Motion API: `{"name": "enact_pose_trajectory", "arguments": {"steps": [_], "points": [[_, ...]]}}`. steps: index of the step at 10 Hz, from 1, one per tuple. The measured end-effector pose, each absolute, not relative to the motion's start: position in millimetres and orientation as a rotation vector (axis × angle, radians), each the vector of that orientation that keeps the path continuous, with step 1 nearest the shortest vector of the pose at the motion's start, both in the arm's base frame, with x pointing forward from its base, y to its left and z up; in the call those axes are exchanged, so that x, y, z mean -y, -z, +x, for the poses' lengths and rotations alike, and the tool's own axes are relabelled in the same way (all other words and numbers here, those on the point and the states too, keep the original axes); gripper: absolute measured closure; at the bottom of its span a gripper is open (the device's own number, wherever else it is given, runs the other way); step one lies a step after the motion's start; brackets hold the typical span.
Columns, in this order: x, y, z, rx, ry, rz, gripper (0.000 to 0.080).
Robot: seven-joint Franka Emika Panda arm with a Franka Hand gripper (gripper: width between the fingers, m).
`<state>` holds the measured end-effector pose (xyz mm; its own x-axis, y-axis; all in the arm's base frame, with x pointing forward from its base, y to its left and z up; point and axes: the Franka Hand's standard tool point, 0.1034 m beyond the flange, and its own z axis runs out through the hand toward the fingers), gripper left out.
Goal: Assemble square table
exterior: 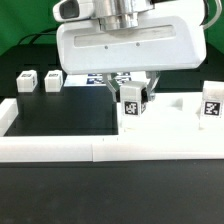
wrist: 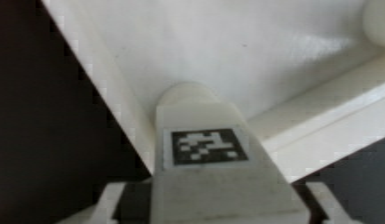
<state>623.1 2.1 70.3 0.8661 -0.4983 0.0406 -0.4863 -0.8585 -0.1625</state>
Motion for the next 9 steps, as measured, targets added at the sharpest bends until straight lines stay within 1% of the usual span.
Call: {"name": "enact_pose_trajectory", "arguments": {"steps": [2, 4, 6, 8, 9], "points": [[-0.9, -70.1, 623.0, -0.985, 0.104, -2.817, 0.0507], [3.3, -69.3, 622.9, -1.500, 0.015, -2.509, 0.0507], [1.8, -69.5, 622.7, -1.872, -0.046, -2.225, 0.0505], [-0.9, -70.0, 622.3, -2.037, -0.096, -2.072, 0.0505], [-0.9, -69.5, 622.0, -2.028, -0.094, -2.082, 0.0505]]}}
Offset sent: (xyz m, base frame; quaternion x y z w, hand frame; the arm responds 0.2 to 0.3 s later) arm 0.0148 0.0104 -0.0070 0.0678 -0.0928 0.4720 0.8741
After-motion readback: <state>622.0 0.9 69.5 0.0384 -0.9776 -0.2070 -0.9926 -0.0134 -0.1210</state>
